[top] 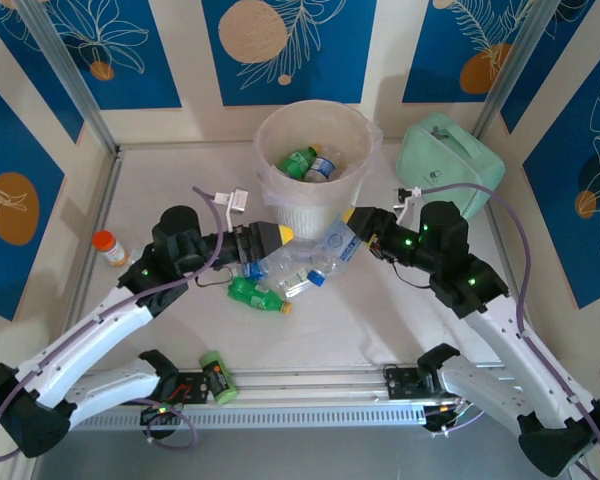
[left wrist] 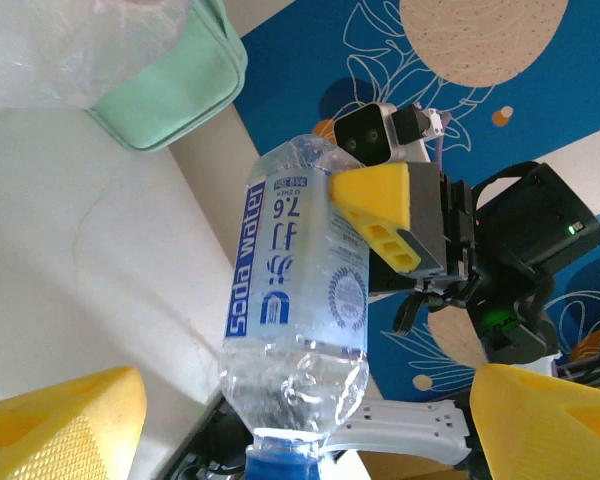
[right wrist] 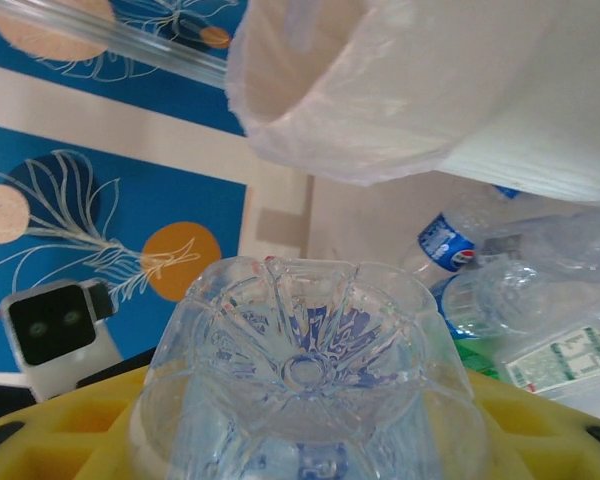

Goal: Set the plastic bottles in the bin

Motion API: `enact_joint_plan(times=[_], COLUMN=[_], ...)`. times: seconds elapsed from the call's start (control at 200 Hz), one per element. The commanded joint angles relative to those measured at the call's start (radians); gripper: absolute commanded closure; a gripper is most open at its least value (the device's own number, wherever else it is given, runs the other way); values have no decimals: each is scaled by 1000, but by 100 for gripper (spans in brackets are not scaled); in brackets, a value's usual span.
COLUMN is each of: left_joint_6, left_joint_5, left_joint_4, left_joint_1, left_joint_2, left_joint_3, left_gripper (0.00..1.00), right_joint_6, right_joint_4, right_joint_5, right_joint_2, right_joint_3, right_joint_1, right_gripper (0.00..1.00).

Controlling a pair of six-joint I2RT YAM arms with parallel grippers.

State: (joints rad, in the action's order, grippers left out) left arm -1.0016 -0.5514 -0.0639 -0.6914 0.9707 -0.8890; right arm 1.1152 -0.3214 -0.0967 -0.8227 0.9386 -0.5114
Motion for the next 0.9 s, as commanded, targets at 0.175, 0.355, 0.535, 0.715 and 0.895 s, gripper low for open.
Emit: enact_joint_plan(times=[0.175,0.355,0.535,0.715,0.895], left_joint_6=[-39,-116,-191,-191,-200], left_joint_5=[-43,-54,-73,-82,-83], left_joint_4=[-151,-275,-426,-462,-487], left_joint_1=[-78,-93,-106,-121,-122], left_joint_2=[107,167,220,241,248], left_joint_3=[-35,-25,-11,-13,-10], left_gripper=[15,15,17,22,29], right_joint_6=[28,50,72,80,86], right_joint_4=[112,171,209,221,227], right_joint_5=[-38,-38,-45,-39,-37], right_joint_2=[4,6,-1,0,-3], right_joint_3=[32,5,-21,-34,-45], right_joint_1=[-50,-62,-65,-65,-65], right_gripper=[52,52,52,52,52])
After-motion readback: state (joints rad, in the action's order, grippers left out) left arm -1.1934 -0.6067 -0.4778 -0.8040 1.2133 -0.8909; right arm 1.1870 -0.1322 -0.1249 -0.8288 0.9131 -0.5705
